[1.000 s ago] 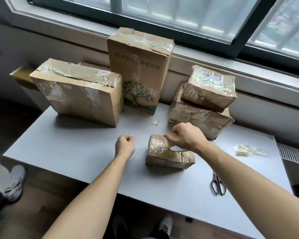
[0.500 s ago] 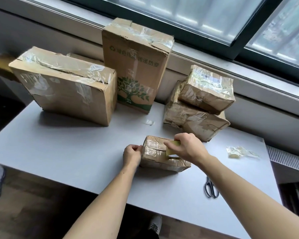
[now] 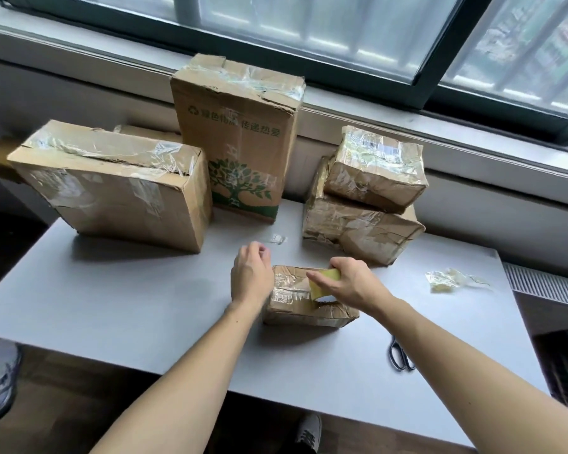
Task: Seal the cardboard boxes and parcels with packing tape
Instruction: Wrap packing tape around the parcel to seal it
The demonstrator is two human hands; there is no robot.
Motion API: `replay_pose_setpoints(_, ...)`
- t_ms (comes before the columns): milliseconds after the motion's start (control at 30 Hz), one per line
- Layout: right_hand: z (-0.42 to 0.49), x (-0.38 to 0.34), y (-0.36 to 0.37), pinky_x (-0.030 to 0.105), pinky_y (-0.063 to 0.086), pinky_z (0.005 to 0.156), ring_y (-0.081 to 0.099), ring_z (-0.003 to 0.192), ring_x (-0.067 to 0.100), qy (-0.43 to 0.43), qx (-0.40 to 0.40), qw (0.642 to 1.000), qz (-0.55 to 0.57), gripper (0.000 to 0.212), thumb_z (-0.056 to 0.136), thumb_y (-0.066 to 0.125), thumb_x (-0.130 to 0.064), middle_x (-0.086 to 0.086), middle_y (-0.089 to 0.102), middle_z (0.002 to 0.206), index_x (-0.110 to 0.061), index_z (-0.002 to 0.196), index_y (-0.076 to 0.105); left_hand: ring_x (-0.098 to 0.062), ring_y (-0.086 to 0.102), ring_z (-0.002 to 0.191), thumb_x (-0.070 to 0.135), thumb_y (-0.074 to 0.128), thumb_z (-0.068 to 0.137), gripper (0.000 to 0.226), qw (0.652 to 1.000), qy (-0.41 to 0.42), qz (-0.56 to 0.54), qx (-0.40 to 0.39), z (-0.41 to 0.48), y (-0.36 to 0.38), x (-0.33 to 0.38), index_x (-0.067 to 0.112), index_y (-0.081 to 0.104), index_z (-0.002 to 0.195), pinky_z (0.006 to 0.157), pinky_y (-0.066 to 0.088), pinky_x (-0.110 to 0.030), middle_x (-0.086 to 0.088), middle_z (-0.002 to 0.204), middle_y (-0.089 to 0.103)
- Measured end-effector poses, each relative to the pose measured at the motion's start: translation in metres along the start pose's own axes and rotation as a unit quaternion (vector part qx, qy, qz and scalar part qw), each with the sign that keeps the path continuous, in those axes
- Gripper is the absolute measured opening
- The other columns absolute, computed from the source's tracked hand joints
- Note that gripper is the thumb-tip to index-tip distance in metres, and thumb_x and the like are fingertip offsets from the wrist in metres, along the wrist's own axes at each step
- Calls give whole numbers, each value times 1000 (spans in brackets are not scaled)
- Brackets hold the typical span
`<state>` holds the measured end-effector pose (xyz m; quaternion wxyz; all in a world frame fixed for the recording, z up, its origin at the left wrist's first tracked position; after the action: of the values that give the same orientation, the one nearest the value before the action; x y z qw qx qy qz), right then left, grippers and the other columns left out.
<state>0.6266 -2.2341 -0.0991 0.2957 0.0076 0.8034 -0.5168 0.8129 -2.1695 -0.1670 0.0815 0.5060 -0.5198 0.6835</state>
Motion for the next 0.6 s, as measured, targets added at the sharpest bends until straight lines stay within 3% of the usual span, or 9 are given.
replay_pose_setpoints(33, 0, 1, 0, 31, 35, 51, 49, 58, 19, 1, 2, 1000, 5, 53, 89, 61, -62, 0, 55, 62, -17, 66, 46, -29, 52, 117, 36, 43, 104, 32, 996, 80, 4, -33, -2, -2, 15, 13, 59, 119, 96, 40, -39, -9, 124, 57)
replay_pose_setpoints(100, 1, 3, -1, 32, 35, 53, 48, 61, 21, 2, 4, 1000, 16, 54, 89, 60, -62, 1, 54, 62, -15, 66, 46, -22, 36, 137, 63, 38, 96, 62, 959, 188, 71, -199, -9, -3, 31, 20, 46, 141, 109, 28, -40, -2, 146, 44)
replay_pose_setpoints(200, 2, 8, -1, 32, 34, 54, 45, 61, 21, 3, 6, 999, 48, 57, 89, 59, -65, 0, 52, 62, -14, 66, 47, -13, 9, 149, 80, 54, 76, 102, 879, 235, 212, -356, -16, -5, 23, 26, 17, 155, 119, 8, -38, 6, 161, 18)
replay_pose_setpoints(333, 3, 13, 1, 33, 32, 54, 41, 60, 20, -14, 15, 997, 77, 59, 89, 59, -65, -1, 46, 60, -14, 64, 44, -16, 4, 149, 72, 75, 65, 124, 850, 259, 294, -353, -17, -1, 26, 19, 9, 157, 121, 3, -36, 4, 161, 13)
replay_pose_setpoints(467, 3, 22, 4, 29, 30, 52, 37, 56, 13, -7, 32, 987, 157, 57, 85, 65, -64, -5, 41, 58, -17, 63, 43, -22, 20, 142, 59, 80, 65, 117, 860, 259, 308, -315, -17, 8, 25, 21, 14, 153, 118, 14, -36, 2, 151, 26)
replay_pose_setpoints(600, 2, 32, 14, 28, 31, 54, 38, 57, 11, 19, 43, 937, 346, 52, 86, 71, -55, -4, 38, 59, -16, 64, 45, -21, 32, 129, 62, 75, 66, 102, 877, 257, 283, -292, -15, 13, 22, 24, 26, 147, 110, 22, -34, 3, 137, 39)
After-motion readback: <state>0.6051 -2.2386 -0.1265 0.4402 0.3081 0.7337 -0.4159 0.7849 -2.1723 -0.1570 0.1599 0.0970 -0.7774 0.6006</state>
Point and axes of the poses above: each hand's wrist, its own z-axis towards the middle knuckle, its own y-axis out of the palm, x = y × z, the point moved 1 cm from there along z, towards the middle knuckle
